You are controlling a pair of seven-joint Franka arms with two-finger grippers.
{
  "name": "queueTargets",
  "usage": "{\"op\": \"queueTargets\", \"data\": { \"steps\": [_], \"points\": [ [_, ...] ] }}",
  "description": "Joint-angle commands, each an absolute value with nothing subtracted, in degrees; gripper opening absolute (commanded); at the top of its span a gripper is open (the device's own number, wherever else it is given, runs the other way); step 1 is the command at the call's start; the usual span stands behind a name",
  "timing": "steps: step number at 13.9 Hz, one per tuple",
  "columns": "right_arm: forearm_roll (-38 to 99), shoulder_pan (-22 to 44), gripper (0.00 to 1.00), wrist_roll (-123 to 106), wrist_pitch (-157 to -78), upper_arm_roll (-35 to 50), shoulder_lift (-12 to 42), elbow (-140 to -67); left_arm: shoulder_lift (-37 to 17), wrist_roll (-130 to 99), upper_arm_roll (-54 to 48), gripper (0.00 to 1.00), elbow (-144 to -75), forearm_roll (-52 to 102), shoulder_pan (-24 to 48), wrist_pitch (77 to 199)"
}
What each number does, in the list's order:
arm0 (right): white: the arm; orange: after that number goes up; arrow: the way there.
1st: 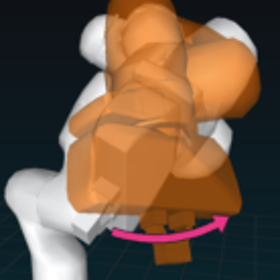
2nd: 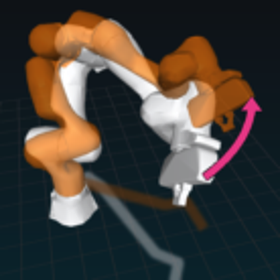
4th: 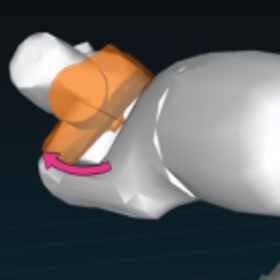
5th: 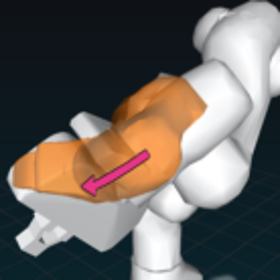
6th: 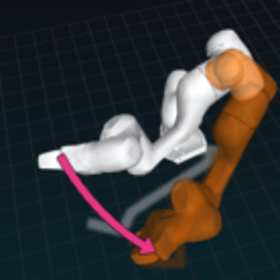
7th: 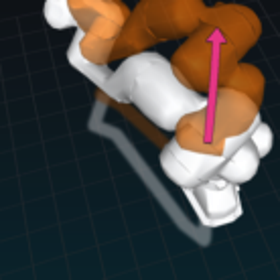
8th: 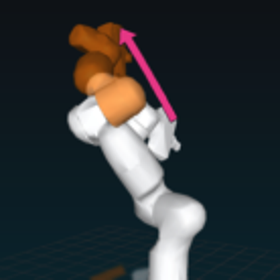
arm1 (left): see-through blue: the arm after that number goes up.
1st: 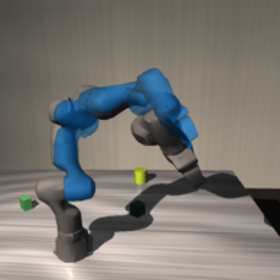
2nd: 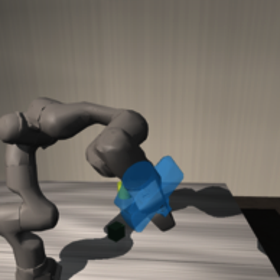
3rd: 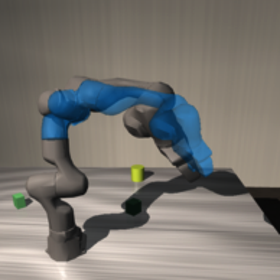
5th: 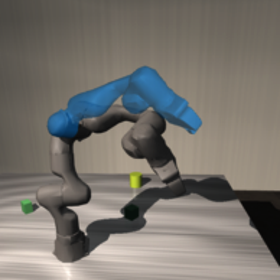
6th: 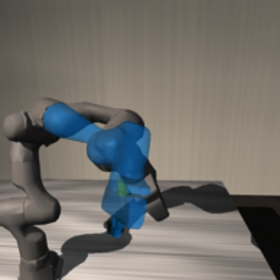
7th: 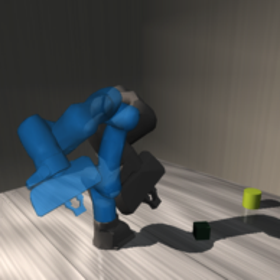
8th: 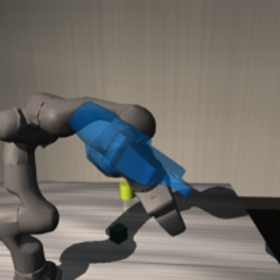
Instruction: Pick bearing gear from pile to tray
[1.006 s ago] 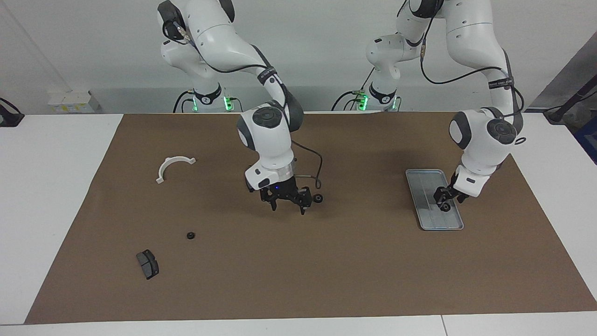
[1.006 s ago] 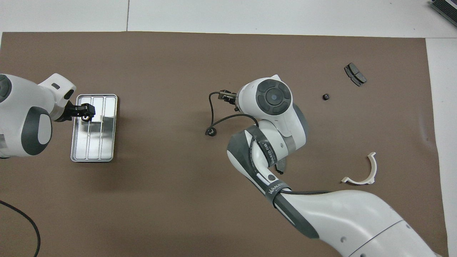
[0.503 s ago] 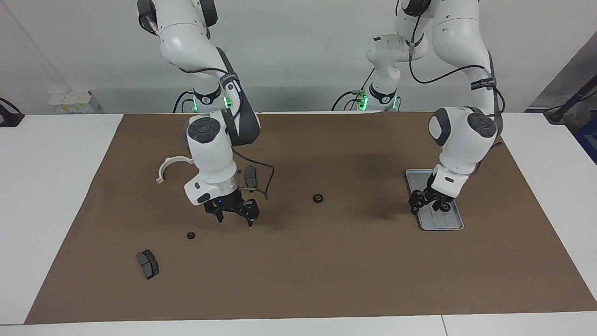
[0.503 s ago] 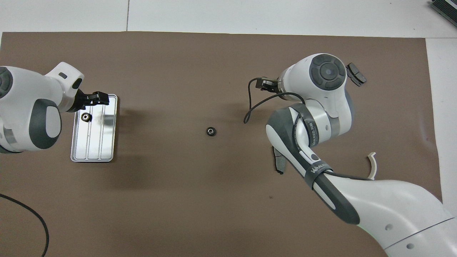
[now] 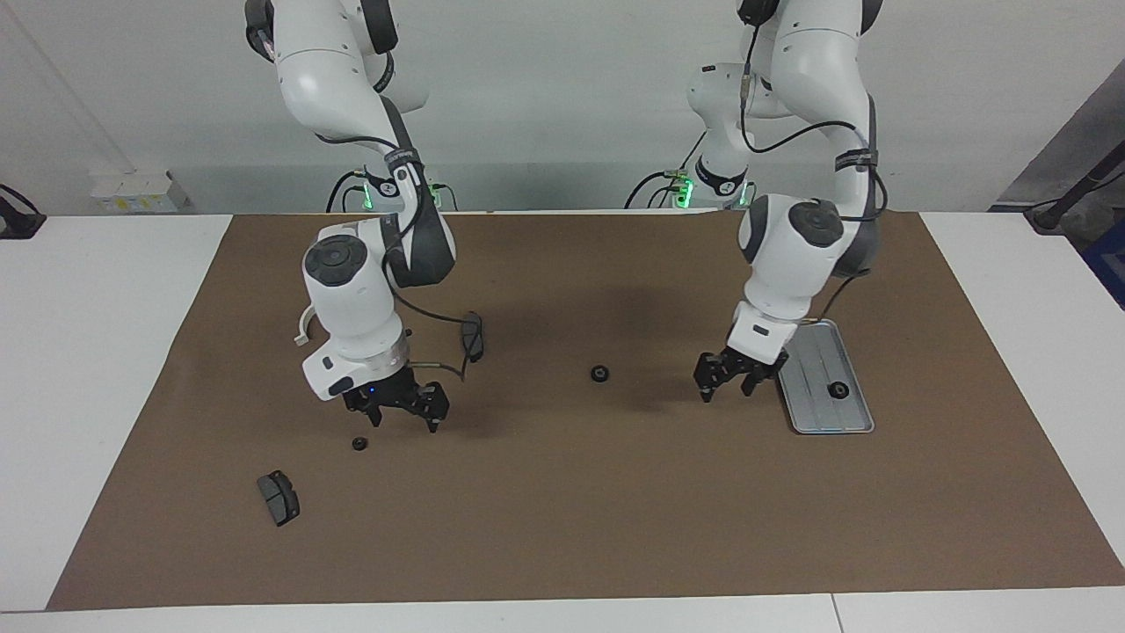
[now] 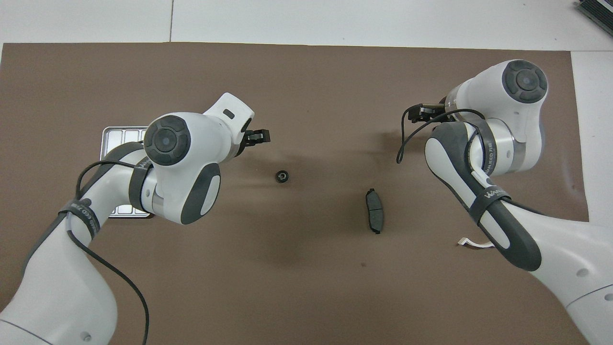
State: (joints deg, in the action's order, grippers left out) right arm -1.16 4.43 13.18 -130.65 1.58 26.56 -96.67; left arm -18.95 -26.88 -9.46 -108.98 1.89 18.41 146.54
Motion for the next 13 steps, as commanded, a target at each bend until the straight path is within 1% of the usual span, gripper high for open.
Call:
{"op": "queueTargets", "data": {
  "steps": [1,2,5,7,8,10,11,13],
  "points": [
    [-1.9,2.2,1.00,9.3,-132.2,2.4,28.2,-97.5,-21.5,-25.2,-8.3,0.82,-109.6,2.2,22.7,153.4],
    [-1.9,2.0,0.95,8.7,-133.0,2.4,28.8,-97.9,-22.1,-22.3,-8.3,0.84,-110.3,2.2,23.5,155.2],
    [-1.9,1.6,0.80,8.2,-136.2,2.4,29.3,-100.2,-22.1,-15.4,-8.4,0.84,-112.1,2.2,24.2,155.4],
    [-1.9,1.4,0.70,8.0,-136.6,2.4,29.3,-100.4,-21.9,-13.2,-8.4,0.84,-113.0,2.2,24.4,155.0],
    [-1.9,1.3,0.62,8.0,-136.6,2.4,29.3,-100.3,-21.6,-12.9,-8.4,0.83,-113.8,2.2,25.4,155.0],
    [-1.9,1.1,0.47,7.7,-136.8,2.3,29.3,-100.2,-21.4,-12.1,-8.4,0.79,-114.7,2.2,25.7,154.9],
    [-1.9,0.6,0.35,7.6,-137.4,2.3,29.3,-100.2,-21.3,-12.1,-8.4,0.73,-115.0,2.2,25.9,154.8],
    [-2.0,0.5,0.17,7.6,-137.5,2.3,29.3,-100.0,-21.1,-12.1,-8.4,0.65,-115.5,2.1,26.1,153.6]
  ]
}}
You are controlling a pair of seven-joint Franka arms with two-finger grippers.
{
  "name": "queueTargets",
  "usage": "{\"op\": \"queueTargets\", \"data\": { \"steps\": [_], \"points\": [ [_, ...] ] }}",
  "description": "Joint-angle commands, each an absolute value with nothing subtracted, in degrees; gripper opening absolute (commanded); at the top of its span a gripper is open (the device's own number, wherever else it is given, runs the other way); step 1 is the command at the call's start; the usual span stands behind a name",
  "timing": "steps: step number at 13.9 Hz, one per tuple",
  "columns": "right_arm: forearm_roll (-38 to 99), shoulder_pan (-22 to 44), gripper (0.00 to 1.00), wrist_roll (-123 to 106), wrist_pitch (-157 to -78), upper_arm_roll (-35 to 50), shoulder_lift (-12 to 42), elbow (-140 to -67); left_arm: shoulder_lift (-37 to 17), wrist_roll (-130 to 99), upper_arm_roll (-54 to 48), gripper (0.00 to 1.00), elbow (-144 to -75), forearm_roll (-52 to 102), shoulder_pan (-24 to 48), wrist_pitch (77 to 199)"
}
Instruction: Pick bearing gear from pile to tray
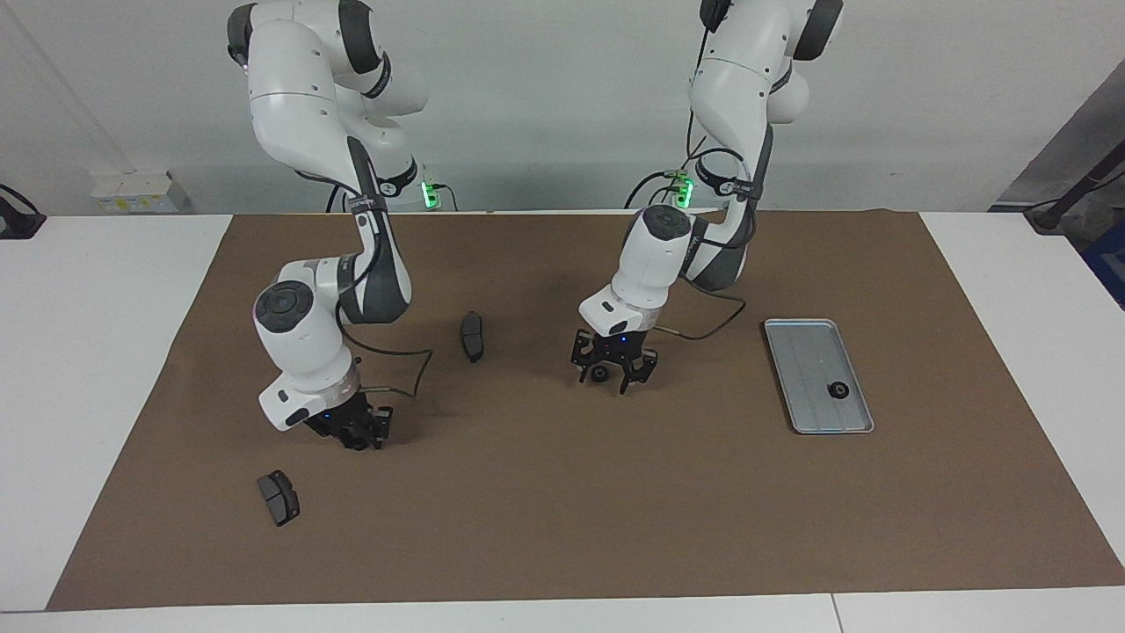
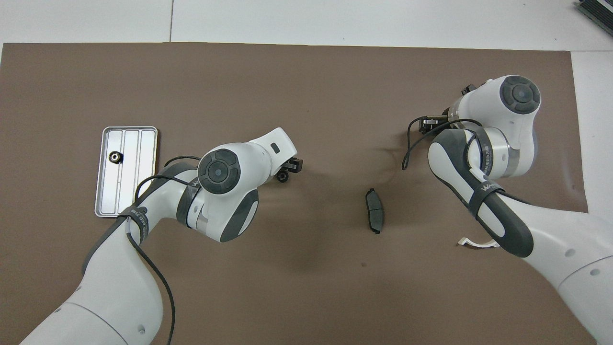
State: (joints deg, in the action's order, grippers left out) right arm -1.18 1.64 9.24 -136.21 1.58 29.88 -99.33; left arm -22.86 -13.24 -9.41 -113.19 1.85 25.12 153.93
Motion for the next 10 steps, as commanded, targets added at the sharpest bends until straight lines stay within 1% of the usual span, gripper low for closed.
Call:
{"op": "queueTargets", "data": {
  "steps": [1,2,6,8,10],
  "points": [
    [-2.0,0.2,0.06,7.6,-137.5,2.2,28.9,-100.0,-20.7,-12.0,-8.4,0.61,-115.8,2.2,26.5,152.8],
    [-2.0,0.2,0.00,8.0,-137.4,2.3,28.7,-100.0,-20.6,-11.7,-8.4,0.59,-116.2,2.2,26.6,152.2],
    [-1.8,1.6,0.00,11.9,-136.1,2.4,26.0,-99.8,-19.7,-10.5,-8.4,0.52,-116.7,2.2,27.4,148.7],
    [-1.8,3.0,0.00,13.8,-135.2,2.4,24.8,-99.5,-19.7,-10.5,-8.4,0.46,-116.7,2.2,27.7,148.2],
    [-1.8,4.6,0.00,17.2,-132.5,2.7,23.4,-98.4,-19.4,-10.5,-8.4,0.40,-116.7,2.2,27.8,147.0]
  ]
}}
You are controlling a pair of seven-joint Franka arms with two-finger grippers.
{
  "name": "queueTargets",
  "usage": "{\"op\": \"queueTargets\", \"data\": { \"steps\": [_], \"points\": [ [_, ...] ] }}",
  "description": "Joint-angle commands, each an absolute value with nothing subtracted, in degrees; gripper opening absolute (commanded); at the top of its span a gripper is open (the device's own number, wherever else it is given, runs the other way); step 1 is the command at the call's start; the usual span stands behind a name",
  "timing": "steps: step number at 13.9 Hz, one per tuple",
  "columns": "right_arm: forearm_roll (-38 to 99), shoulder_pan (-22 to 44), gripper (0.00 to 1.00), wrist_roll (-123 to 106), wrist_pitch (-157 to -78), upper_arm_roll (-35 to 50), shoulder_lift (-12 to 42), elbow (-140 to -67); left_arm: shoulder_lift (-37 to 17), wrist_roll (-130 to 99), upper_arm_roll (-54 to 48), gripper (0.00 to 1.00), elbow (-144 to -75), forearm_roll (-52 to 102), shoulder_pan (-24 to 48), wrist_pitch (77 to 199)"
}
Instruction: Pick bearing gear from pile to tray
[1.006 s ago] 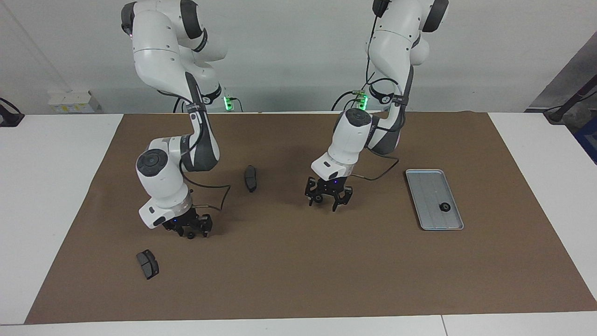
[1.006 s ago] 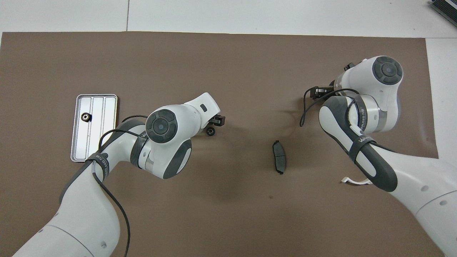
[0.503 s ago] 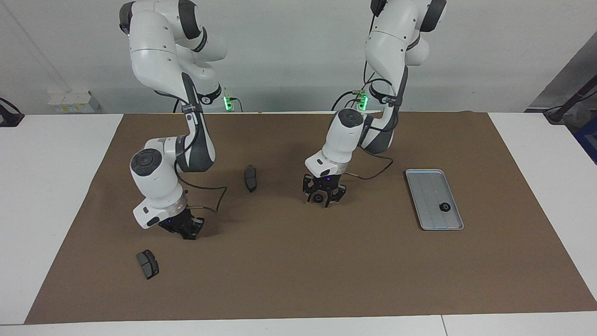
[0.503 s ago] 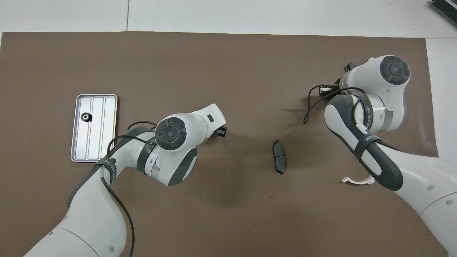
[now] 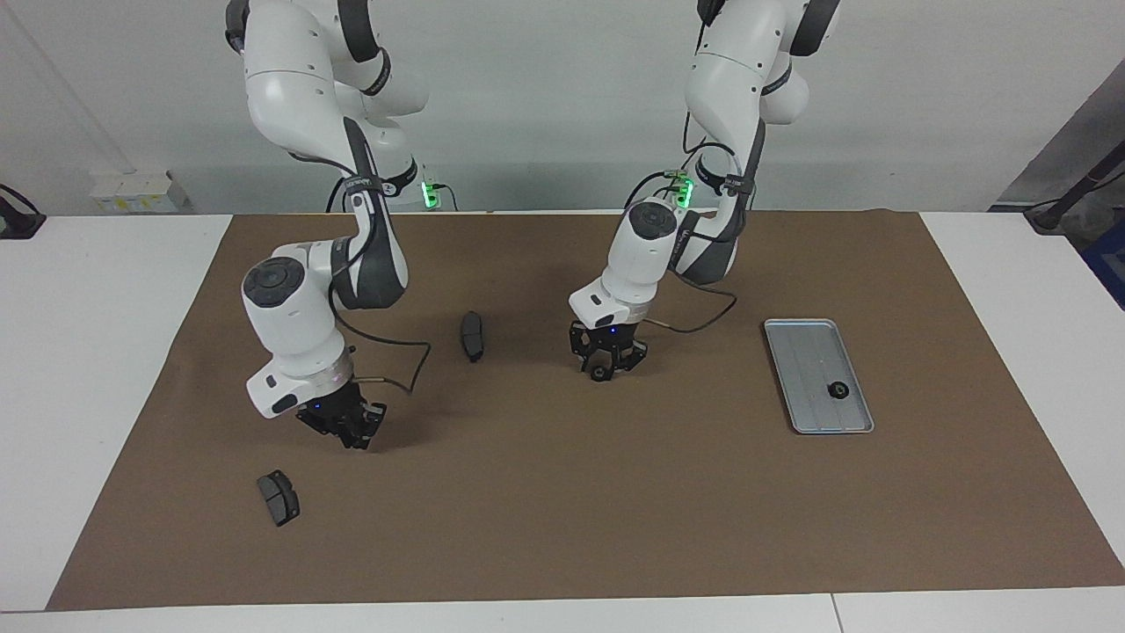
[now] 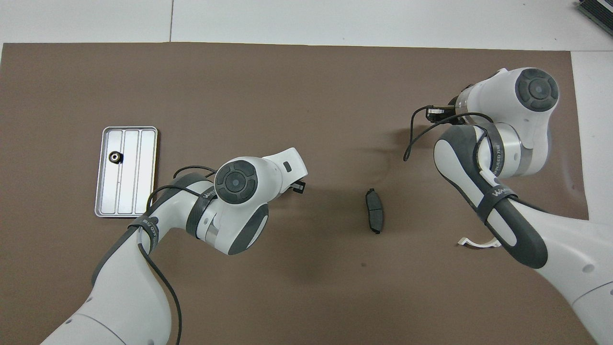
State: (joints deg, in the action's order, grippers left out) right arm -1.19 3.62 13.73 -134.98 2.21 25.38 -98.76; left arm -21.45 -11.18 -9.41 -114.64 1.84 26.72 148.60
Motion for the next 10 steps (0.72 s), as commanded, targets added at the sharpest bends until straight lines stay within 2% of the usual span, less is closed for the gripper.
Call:
{"op": "queueTargets", "data": {
  "steps": [1,6,8,10],
  "points": [
    [-1.8,6.1,0.00,19.7,-131.2,2.7,22.4,-98.4,-19.4,-10.5,-8.4,0.37,-116.7,2.2,27.8,147.0],
    [-1.8,14.0,0.00,32.3,-130.2,2.8,21.8,-97.7,-19.2,-10.5,-8.4,0.16,-116.3,2.2,27.5,145.2],
    [-1.2,15.5,0.00,33.1,-130.5,2.9,21.6,-97.8,-19.6,-10.6,-8.2,0.15,-114.5,2.3,26.5,144.7],
    [-1.0,17.8,0.00,34.9,-131.3,2.9,21.9,-97.6,-20.2,-10.5,-8.2,0.13,-110.9,2.3,22.4,141.8]
  ]
}}
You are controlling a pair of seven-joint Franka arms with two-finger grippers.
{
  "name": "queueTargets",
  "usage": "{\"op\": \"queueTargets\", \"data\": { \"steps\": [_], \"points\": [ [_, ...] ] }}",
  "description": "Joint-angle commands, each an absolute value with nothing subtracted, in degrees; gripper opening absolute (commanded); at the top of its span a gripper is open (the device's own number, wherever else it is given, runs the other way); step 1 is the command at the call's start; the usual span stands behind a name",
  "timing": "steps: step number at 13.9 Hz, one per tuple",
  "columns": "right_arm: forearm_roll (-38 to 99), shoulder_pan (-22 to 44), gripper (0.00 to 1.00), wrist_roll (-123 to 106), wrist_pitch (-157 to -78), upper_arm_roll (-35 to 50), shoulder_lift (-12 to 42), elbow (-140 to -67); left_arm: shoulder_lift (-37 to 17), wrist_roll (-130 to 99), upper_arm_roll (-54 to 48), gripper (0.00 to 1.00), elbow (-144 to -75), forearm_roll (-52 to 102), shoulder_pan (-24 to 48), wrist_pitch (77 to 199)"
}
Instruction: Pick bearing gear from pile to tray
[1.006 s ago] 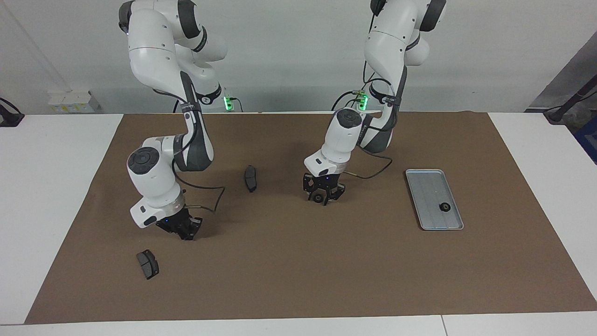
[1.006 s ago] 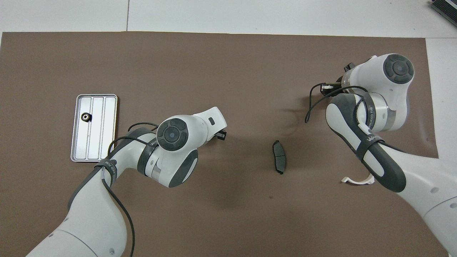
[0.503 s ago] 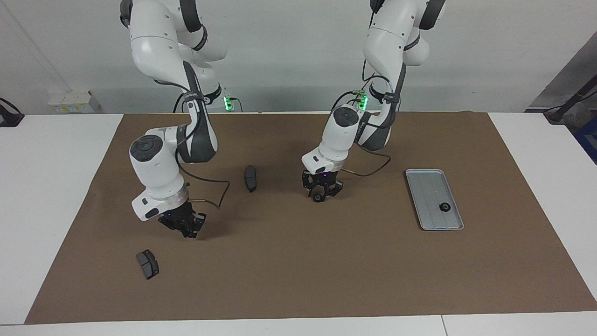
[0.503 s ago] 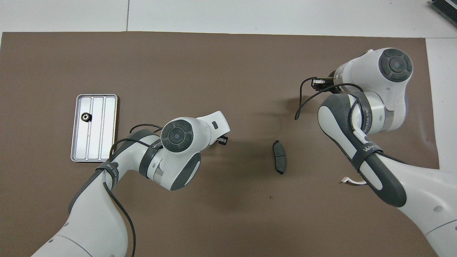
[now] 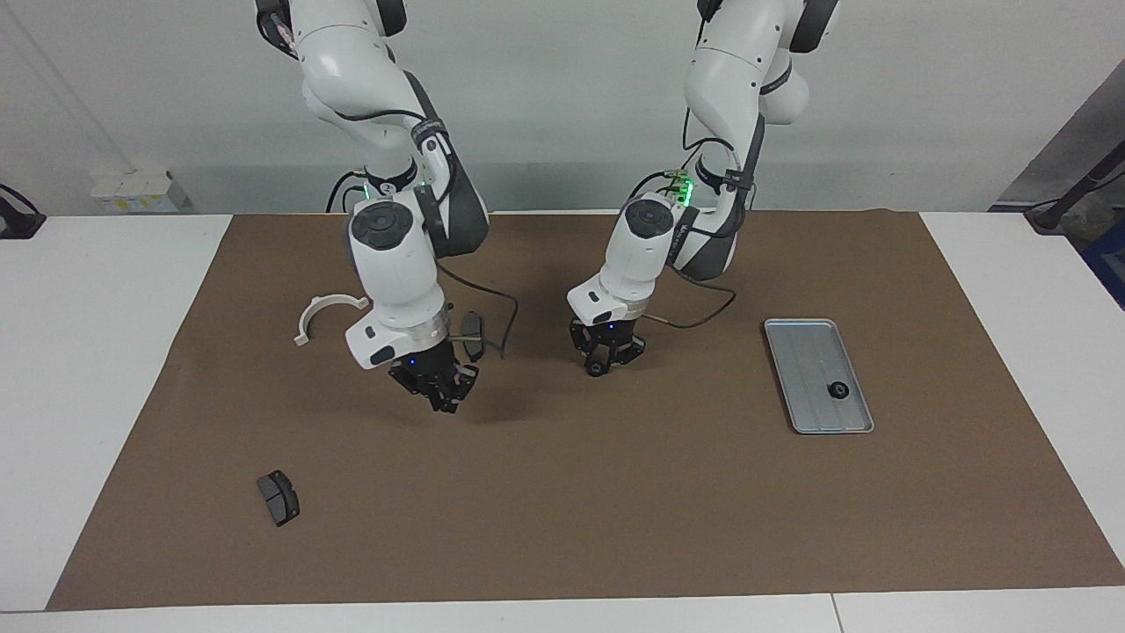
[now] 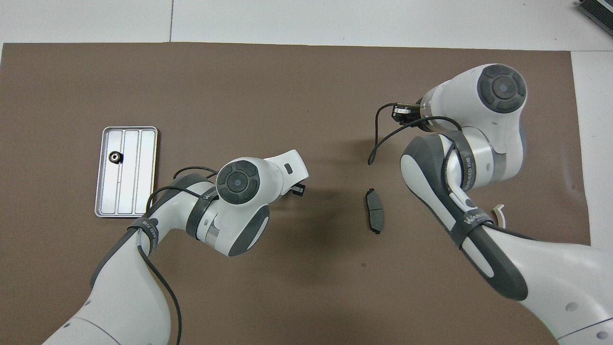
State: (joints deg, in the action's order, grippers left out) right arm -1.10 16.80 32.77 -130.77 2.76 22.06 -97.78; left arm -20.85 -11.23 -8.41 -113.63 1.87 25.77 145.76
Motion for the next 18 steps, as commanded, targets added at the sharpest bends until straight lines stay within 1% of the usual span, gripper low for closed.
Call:
{"op": "queueTargets", "data": {
  "steps": [1,4,5,6,8,9,11,13,14,15,17,18],
  "points": [
    [-1.0,18.9,0.00,36.5,-131.5,2.9,22.1,-97.3,-20.1,-10.5,-8.1,0.13,-109.5,2.3,20.2,139.9],
    [-1.0,22.5,0.00,40.2,-132.7,2.9,22.4,-97.2,-18.9,-10.2,-8.1,0.13,-108.8,2.2,11.0,137.1],
    [-1.0,24.4,0.00,42.9,-133.7,2.9,22.8,-97.2,-17.8,-10.1,-8.2,0.13,-108.9,2.2,8.4,136.1],
    [-1.0,26.3,0.00,45.4,-135.2,2.8,23.6,-97.2,-17.1,-9.2,-8.1,0.14,-108.9,2.2,5.6,134.2],
    [-1.2,29.8,0.00,48.6,-135.6,2.8,25.5,-96.8,-15.4,-3.0,-8.2,0.18,-109.3,2.2,0.3,129.5],
    [-1.4,31.5,0.00,50.3,-136.2,2.8,26.8,-96.3,-14.5,0.0,-8.2,0.18,-109.6,2.2,-2.1,127.3],
    [-1.8,33.0,0.00,53.3,-141.3,2.8,29.0,-96.4,-13.2,5.2,-8.1,0.19,-110.9,2.2,-5.1,123.6],
    [-1.8,34.7,0.01,53.3,-140.9,2.9,29.1,-96.9,-12.2,9.0,-8.2,0.19,-113.4,2.2,-7.7,123.6],
    [-1.8,35.2,0.12,53.4,-141.1,2.9,29.1,-97.3,-11.8,11.1,-8.1,0.20,-114.5,2.2,-8.6,123.6],
    [-1.8,35.9,0.20,53.4,-141.0,2.9,29.1,-97.7,-11.3,13.2,-8.1,0.23,-115.5,2.2,-9.5,123.7],
    [-1.8,36.4,0.41,53.4,-141.1,2.8,28.7,-99.2,-10.5,16.2,-8.1,0.26,-117.3,2.2,-10.1,123.3],
    [-1.8,36.4,0.55,53.4,-141.1,2.8,28.5,-99.8,-10.1,16.9,-8.1,0.31,-118.4,2.2,-10.2,123.4]
  ]
}}
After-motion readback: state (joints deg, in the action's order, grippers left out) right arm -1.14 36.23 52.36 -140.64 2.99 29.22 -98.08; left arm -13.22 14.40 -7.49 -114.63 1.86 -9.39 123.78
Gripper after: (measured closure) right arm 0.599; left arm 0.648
